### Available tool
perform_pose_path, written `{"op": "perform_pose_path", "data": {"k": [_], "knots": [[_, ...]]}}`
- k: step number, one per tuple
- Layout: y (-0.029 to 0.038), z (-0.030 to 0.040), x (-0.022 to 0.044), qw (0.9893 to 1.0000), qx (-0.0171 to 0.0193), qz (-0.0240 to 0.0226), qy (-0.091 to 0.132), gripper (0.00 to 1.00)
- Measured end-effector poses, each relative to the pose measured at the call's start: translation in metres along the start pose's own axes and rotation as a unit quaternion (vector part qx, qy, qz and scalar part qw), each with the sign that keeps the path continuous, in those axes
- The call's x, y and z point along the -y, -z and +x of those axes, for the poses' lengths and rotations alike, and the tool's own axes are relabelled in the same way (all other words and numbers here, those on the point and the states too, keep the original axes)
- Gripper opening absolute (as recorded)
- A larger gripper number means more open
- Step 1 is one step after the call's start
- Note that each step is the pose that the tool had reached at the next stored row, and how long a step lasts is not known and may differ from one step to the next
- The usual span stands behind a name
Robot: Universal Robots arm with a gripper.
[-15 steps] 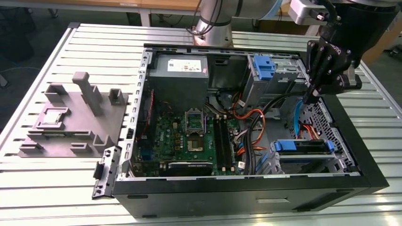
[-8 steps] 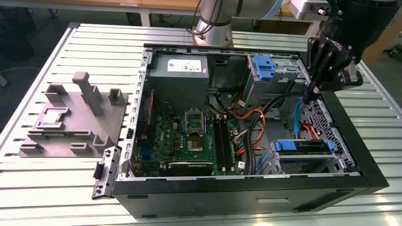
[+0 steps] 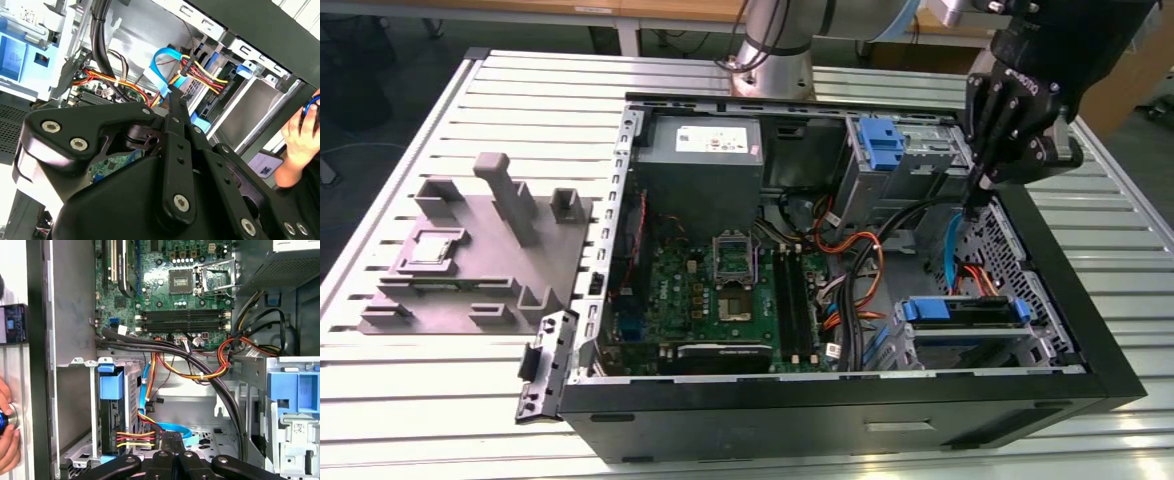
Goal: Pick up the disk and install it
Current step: 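Insert the second disk wire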
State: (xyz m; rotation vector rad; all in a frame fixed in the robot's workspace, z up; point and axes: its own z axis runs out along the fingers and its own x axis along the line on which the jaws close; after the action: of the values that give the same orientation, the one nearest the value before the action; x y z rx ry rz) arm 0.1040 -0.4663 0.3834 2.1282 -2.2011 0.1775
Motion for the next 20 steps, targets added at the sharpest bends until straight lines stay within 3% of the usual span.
{"op": "perform_pose_path", "data": {"k": [2, 6, 9, 11, 14, 20], "knots": [[0.0001, -0.0015, 0.0002, 1.0000, -0.0065, -0.0012, -0.001, 0.10], [-0.0010, -0.0051, 0.0016, 1.0000, -0.0074, -0.0021, -0.002, 0.11], [-0.0018, -0.0090, 0.0023, 1.0000, -0.0074, -0.0022, -0.003, 0.24], [-0.0023, -0.0113, 0.0027, 1.0000, -0.0079, -0.0022, -0.003, 0.24], [-0.0042, -0.0131, 0.0029, 0.9998, -0.0180, -0.0019, -0.003, 0.24], [-0.0093, -0.0148, 0.0037, 0.9994, -0.0335, -0.0013, -0.002, 0.24]]}}
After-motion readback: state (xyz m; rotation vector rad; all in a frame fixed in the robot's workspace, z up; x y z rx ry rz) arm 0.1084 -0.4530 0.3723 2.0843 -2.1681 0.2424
